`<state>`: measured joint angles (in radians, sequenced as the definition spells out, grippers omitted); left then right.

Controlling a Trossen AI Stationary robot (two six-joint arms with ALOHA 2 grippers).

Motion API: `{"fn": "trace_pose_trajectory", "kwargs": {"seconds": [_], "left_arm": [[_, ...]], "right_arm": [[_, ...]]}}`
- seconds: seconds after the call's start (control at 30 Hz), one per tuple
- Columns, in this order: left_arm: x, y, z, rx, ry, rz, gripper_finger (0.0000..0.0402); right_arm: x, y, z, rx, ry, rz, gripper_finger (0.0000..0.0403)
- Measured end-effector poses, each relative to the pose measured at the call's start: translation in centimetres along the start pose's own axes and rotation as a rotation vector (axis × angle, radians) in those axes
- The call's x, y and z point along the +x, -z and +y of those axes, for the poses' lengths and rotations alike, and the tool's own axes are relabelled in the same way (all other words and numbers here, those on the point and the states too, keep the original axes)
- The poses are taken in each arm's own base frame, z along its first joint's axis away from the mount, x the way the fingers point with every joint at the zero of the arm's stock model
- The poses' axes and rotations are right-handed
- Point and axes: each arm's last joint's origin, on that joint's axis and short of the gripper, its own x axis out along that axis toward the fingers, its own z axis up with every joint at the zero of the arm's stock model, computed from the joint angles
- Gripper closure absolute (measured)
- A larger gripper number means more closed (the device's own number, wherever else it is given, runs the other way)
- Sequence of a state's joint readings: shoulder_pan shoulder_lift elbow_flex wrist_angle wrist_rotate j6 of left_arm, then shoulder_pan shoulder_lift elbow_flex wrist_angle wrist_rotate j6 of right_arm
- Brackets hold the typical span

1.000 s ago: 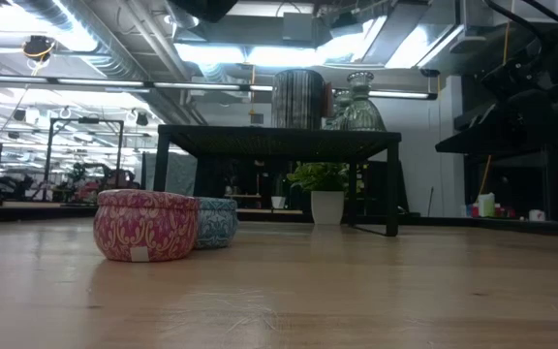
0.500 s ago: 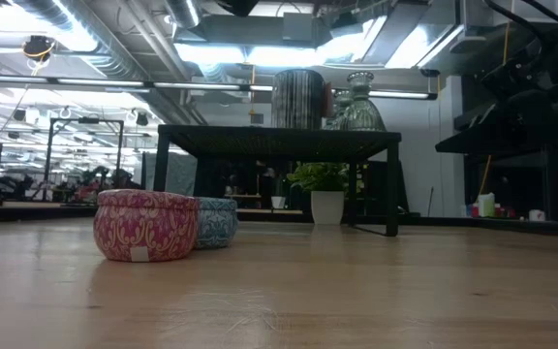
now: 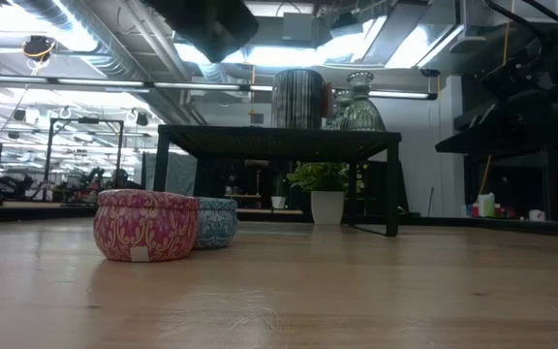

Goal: Pick & Place candle stick holders
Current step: Put the red patterned scented candle on the shelf

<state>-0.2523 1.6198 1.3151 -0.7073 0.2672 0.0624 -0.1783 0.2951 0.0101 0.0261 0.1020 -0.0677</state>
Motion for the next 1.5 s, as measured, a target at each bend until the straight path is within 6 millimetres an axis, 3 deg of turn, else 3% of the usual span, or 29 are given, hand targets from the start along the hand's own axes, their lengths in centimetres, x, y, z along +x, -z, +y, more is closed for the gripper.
{"fn": "trace_pose_trajectory", "kwargs": {"seconds": [0.23, 0.37, 0.57, 1.03, 1.27, 1.5], "left_arm": [[1.7, -0.1, 0.7, -0.055, 0.145, 0.008, 0.0201], [2.4, -0.2, 1.3, -0.054, 0.214, -0.006, 0.0177], [2.4, -0.1, 2.1, -0.078, 0.177, 0.002, 0.0188], [1.6, 2.6, 3.7, -0.148, -0.234, 0.283, 0.0248], [1.7, 2.7, 4.0, -0.215, -0.312, 0.29, 0.0235], [1.9, 2.9, 4.1, -0.252, -0.338, 0.288, 0.0187]], "right_arm": [[0.0, 0.0, 0.0, 0.0, -0.001, 0.0, 0.0275], [0.0, 0.0, 0.0, 0.0, 0.0, 0.0, 0.0275], [0.0, 0.0, 0.0, 0.0, -0.001, 0.0, 0.0275], [0.0, 0.0, 0.0, 0.0, 0.0, 0.0, 0.0274], [0.0, 0.0, 0.0, 0.0, 0.0, 0.0, 0.0274], [0.0, 0.0, 0.0, 0.0, 0.0, 0.0, 0.0274]]}}
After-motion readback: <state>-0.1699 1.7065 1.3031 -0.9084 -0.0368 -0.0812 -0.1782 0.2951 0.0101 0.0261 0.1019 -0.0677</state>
